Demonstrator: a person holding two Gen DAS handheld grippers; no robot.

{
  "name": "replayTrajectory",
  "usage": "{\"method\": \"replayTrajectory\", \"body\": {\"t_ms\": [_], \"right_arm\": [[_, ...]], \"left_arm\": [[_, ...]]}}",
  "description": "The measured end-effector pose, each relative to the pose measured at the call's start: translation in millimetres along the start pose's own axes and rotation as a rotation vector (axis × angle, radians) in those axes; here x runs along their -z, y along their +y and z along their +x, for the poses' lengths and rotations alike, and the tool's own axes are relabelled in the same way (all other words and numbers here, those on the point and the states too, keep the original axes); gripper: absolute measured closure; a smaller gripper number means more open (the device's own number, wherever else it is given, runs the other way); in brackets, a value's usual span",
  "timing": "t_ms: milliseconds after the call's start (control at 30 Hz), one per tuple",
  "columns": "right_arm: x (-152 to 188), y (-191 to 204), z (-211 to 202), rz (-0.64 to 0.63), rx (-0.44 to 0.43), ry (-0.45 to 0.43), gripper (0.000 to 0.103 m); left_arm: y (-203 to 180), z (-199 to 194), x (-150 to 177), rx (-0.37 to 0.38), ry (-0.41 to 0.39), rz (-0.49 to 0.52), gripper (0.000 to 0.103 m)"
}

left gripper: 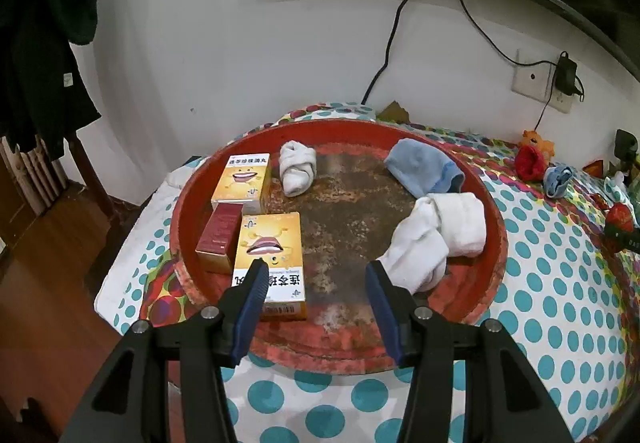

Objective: Organize objects
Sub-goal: 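Carry the held red sock over the red tray with the right gripper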

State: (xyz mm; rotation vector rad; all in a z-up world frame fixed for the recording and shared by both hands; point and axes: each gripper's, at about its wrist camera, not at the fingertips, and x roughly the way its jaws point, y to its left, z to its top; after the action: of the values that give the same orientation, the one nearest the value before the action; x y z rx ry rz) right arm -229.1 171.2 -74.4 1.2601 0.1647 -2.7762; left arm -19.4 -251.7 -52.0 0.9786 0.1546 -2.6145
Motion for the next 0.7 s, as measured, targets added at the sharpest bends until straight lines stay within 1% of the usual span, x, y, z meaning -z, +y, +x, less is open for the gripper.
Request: {"method": "replayTrajectory", "body": {"t_ms": [67,233,500,700], "right_arm": [[-3.3,8.5,-4.5,-0.004,-0.034,0.001,0.061],[-8.2,50.2,-21.3,-0.080,-0.096,-0.020,0.061],[-14.3,137.7,-43.5,-0.198,-0.227,-0.036,0.060],[-13.8,199.8,-56.5,-0.272,-0.320,-0.039,0.060]], "left_arm": [[0.6,0.2,-0.4,0.006,0.004,-0.002,0.051],[4.5,1.2,-0.8,0.009,0.013,-0.024,0.051],[15.8,3.2,-2.2,0.021,0.030,-0.069,0.051],[20.3,-0.7,-3.4,0.002,0.007,-0.074,0.051]]}}
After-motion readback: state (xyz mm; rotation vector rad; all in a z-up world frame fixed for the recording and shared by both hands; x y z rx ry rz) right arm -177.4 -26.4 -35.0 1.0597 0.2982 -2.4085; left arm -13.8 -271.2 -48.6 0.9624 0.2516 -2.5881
